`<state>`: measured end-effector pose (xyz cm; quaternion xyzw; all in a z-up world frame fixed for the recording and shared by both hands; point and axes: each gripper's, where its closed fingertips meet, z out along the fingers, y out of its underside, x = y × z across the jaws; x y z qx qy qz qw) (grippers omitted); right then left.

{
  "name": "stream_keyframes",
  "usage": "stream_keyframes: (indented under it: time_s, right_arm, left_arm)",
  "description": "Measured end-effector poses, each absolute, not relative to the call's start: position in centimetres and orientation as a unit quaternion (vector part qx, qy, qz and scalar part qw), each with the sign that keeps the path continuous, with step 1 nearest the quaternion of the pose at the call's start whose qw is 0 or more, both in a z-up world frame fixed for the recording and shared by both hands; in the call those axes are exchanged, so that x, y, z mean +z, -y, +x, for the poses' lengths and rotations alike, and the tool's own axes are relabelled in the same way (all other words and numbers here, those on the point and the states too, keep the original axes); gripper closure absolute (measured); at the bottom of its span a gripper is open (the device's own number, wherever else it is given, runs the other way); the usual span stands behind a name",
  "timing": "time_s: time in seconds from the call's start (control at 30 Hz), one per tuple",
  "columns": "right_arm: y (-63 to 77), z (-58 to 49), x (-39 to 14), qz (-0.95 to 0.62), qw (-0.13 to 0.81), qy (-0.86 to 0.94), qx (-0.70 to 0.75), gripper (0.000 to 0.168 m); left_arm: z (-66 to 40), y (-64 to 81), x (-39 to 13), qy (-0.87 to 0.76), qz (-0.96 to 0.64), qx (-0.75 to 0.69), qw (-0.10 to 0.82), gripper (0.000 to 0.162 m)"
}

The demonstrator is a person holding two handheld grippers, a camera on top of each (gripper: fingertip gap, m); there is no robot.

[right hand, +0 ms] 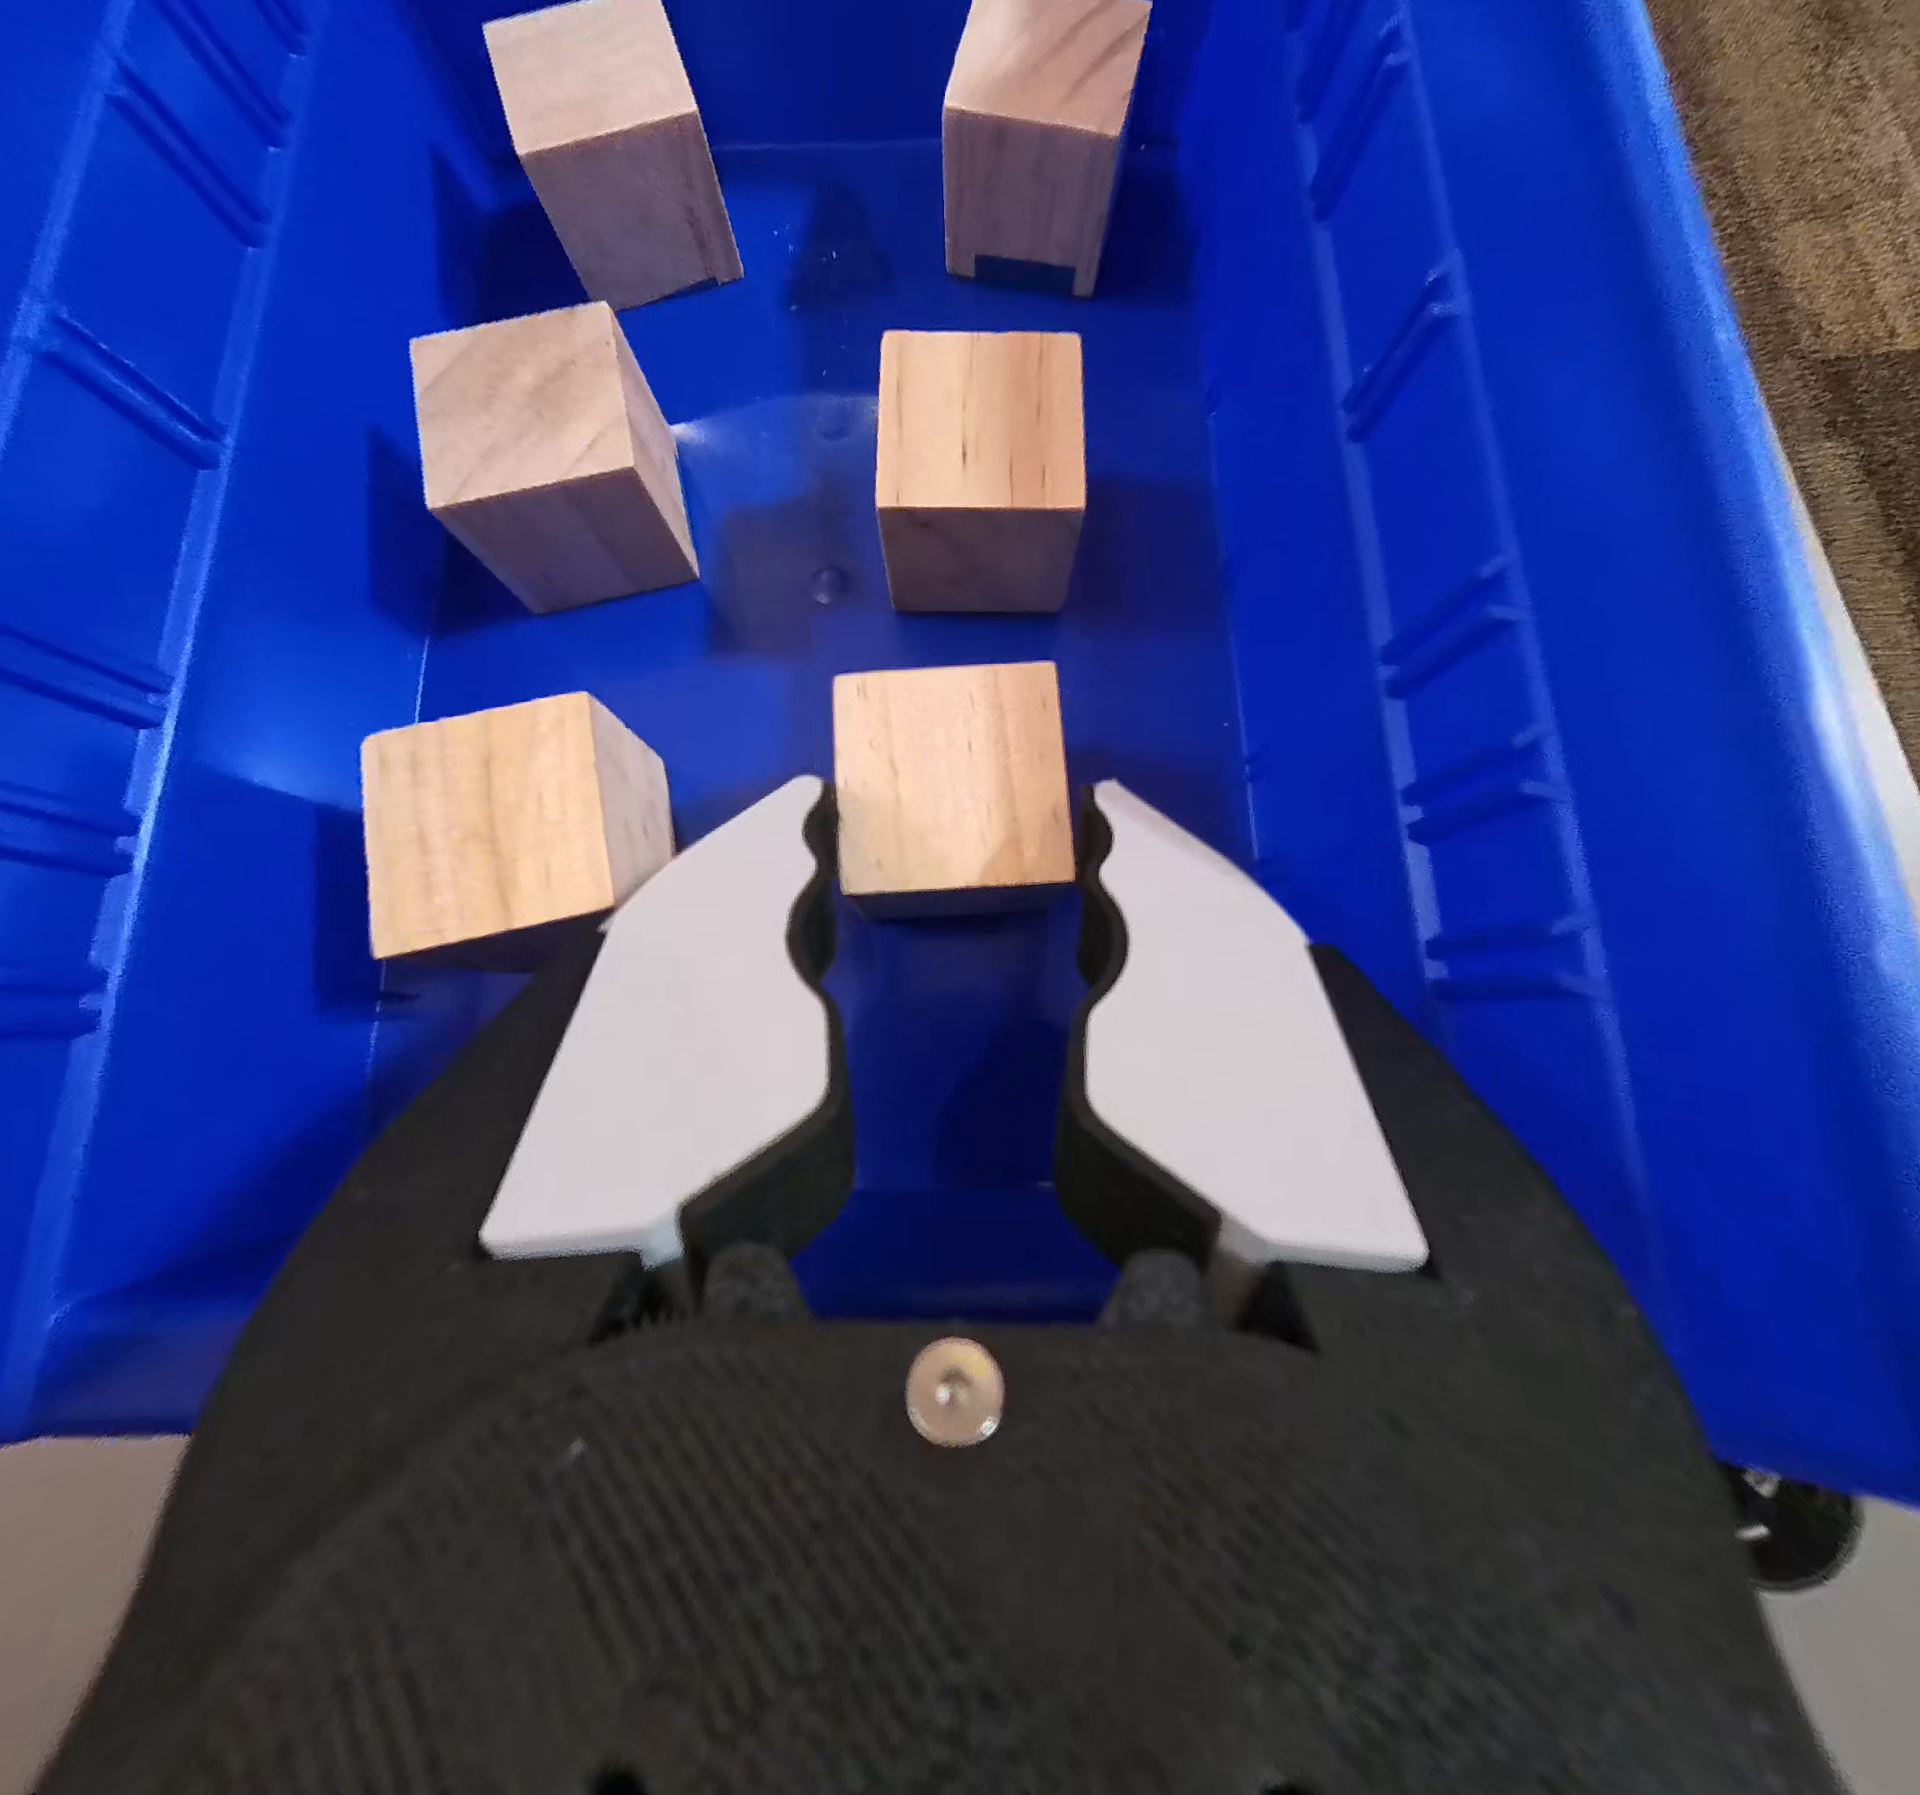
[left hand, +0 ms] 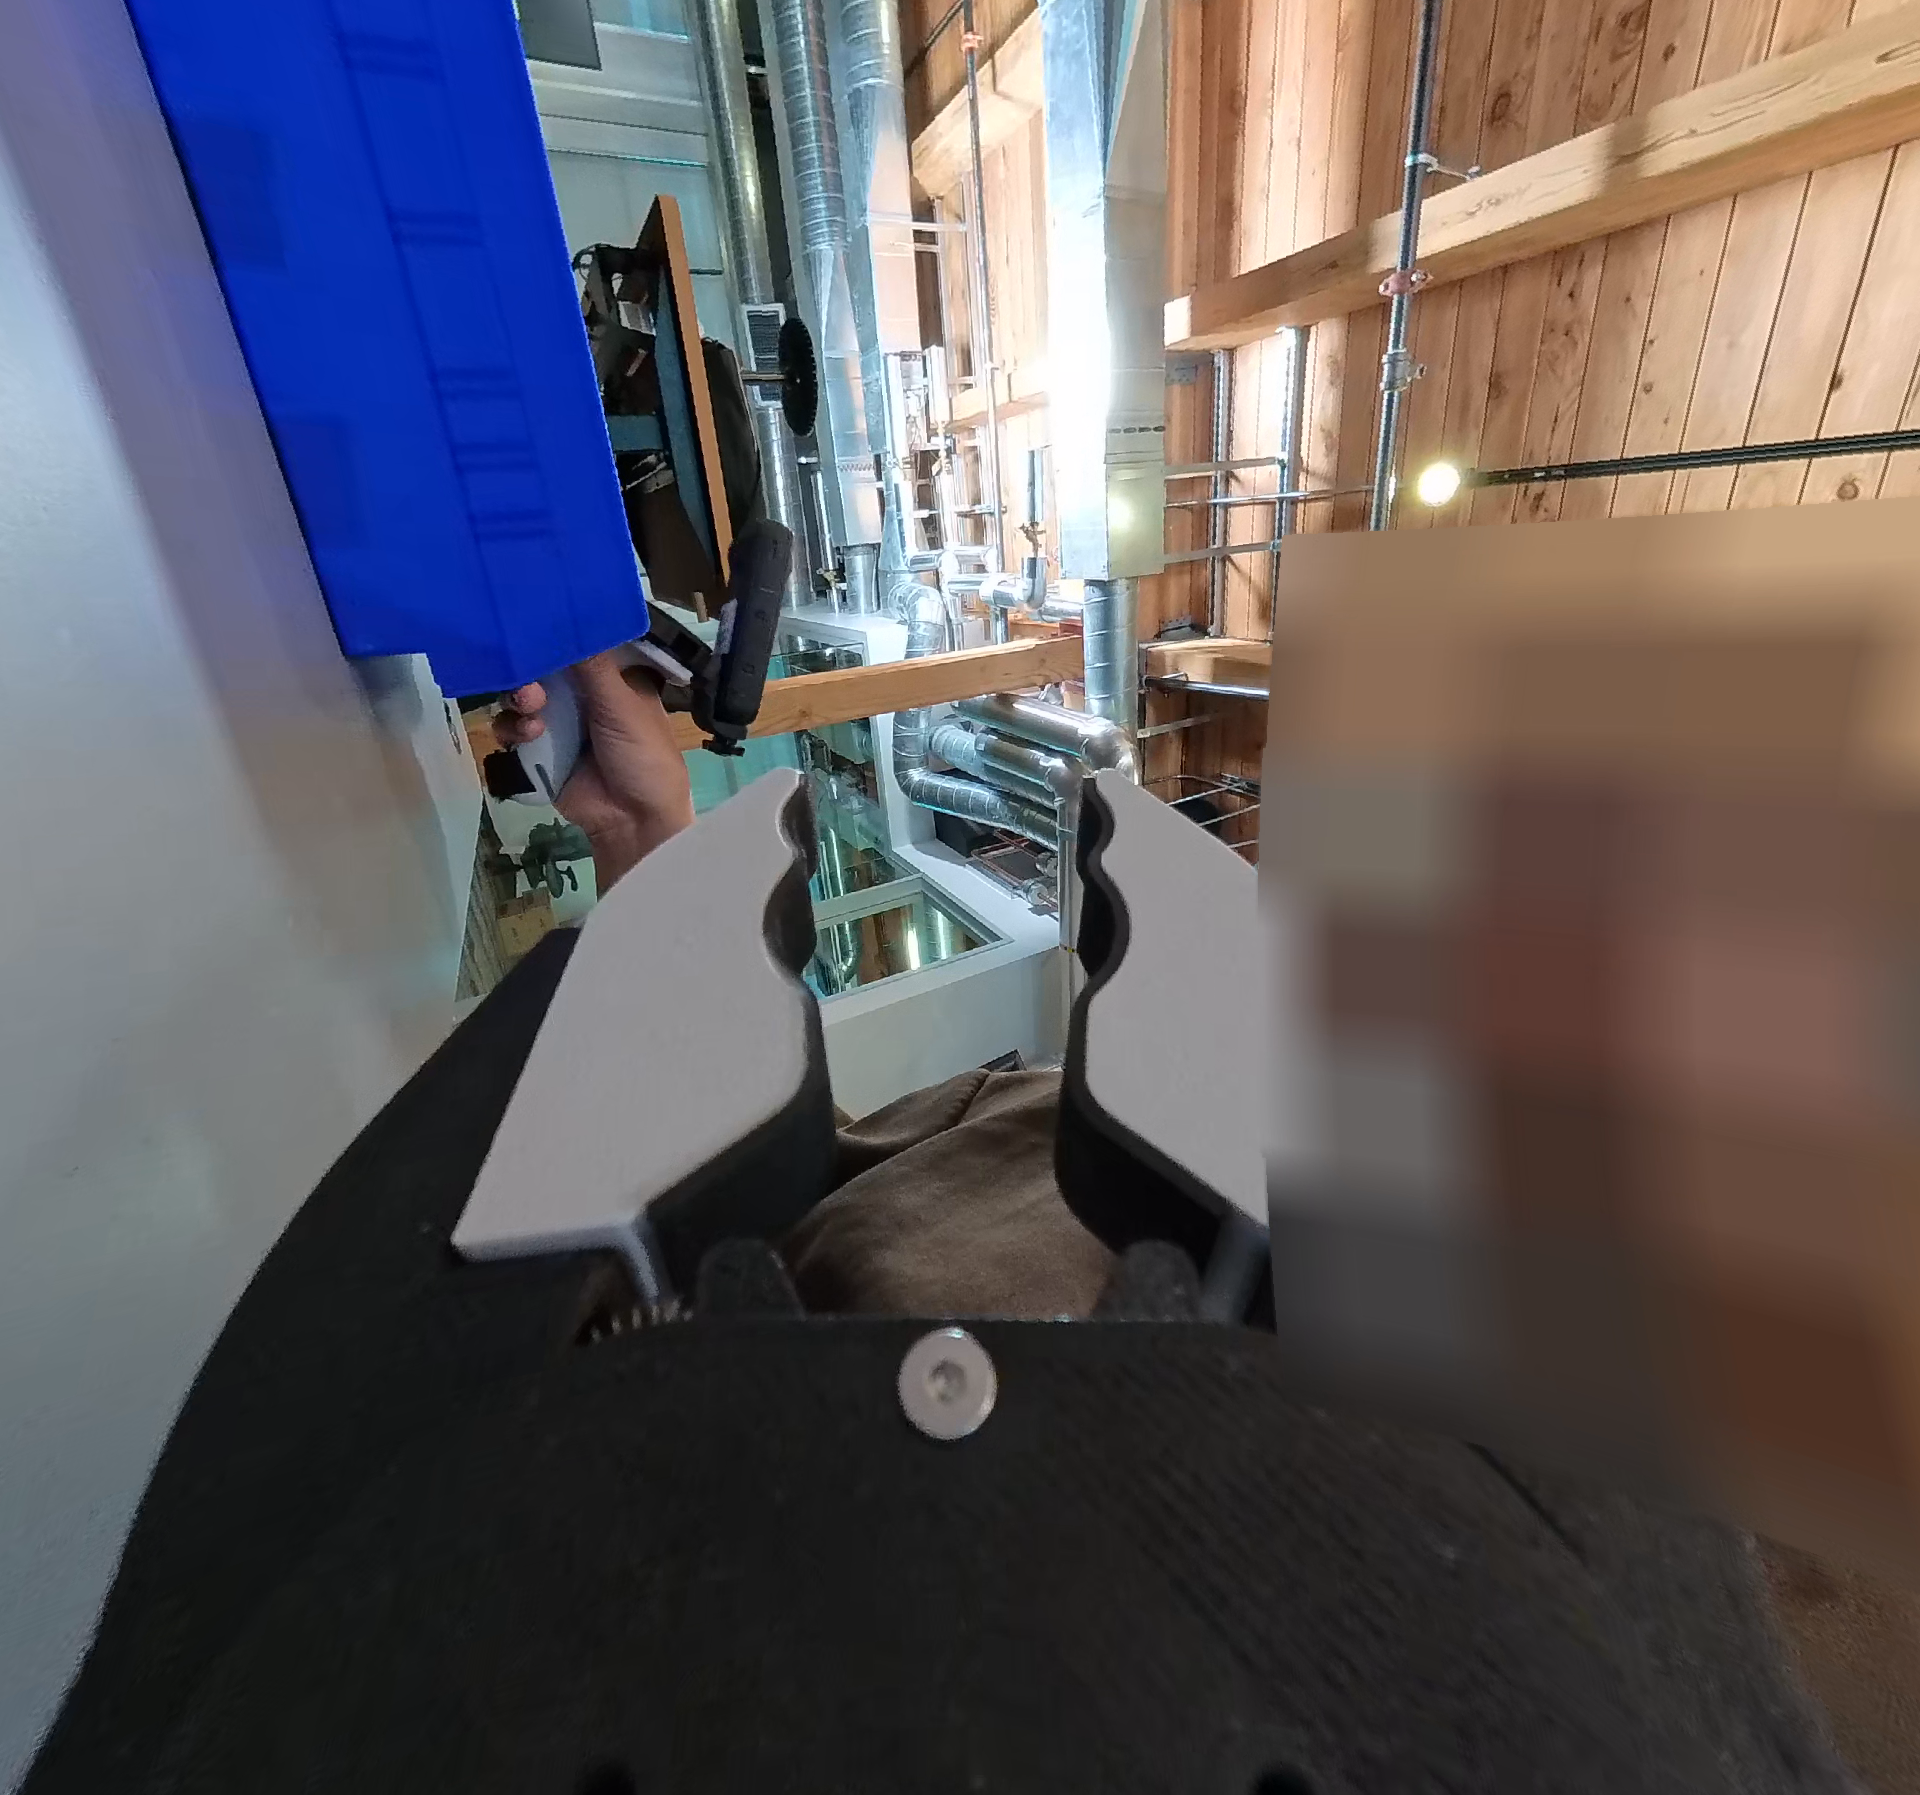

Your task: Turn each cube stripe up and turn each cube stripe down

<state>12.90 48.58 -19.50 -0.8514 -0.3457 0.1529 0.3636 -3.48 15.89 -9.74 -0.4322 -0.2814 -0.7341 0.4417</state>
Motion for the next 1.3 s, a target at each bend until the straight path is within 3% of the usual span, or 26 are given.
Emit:
stream_keyframes:
  time_s: [0.73,1.1,1.3]
  right_arm:
    - [-48.5,12.8,-18.9,-0.847,0.368,0.345,0.167,0.114]
    - [-48.9,13.0,-13.7,-0.800,0.453,0.316,0.233,0.105]
    - [-48.2,11.9,-11.6,-0.746,0.522,0.348,0.225,0.112]
  left_arm:
    - [-3.7,-15.9,-9.9,0.286,-0.429,-0.735,0.440,0.114]
    - [-4.1,-16.0,-10.2,0.291,-0.428,-0.735,0.439,0.114]
    - [-4.1,-16.2,-10.4,0.295,-0.431,-0.731,0.438,0.114]
